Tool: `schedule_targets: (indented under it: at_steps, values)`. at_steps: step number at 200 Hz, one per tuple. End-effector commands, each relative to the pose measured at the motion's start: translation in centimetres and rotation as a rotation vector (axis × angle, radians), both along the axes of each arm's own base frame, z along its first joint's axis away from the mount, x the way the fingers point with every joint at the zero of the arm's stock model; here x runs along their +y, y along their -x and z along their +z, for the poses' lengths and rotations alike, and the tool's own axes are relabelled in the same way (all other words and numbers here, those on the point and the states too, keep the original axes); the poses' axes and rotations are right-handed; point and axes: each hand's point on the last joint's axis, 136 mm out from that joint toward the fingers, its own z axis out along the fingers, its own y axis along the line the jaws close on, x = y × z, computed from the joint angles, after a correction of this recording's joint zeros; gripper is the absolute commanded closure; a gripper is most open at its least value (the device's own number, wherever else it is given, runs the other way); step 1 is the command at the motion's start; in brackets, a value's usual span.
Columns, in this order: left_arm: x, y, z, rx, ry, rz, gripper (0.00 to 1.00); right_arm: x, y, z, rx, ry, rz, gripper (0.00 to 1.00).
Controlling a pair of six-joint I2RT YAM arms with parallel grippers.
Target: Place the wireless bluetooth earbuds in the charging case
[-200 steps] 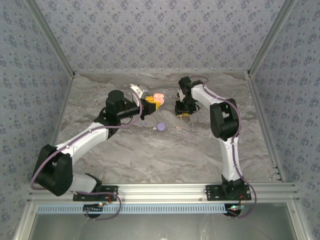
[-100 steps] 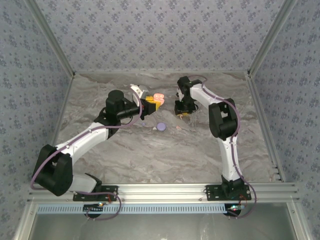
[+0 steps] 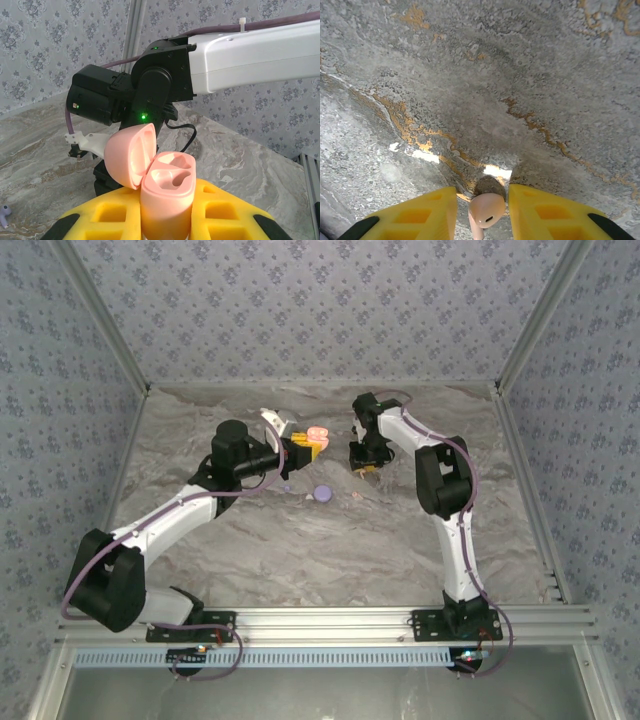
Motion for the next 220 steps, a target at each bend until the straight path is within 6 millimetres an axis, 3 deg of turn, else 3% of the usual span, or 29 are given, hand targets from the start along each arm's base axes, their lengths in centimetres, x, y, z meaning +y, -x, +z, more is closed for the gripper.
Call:
schedule_targets:
  at_steps: [1,111,151,220]
  values:
    - [-0.1,0.9,2.1,-0.038,0.031,-0.018,0.90,-0.1,0.7,-1.3,0.043,0.041,0.000,0.67]
    - [0.0,0.8,1.8,-0.031,0.028,-0.015,0.90,-0.2,1.4,-2.1,0.064,0.074,-0.006,0.73]
    - [0.0,0.9,1.7,-0.025,0.021,-0.015,0.90,0.1,1.2,-1.4,0.048,0.036,-0.025,0.75]
    - [-0.1,0.3,0.4,0.015,-0.001,0.001,0.90,-1.0,0.5,0.1,0.015,-0.116,-0.113,0.75]
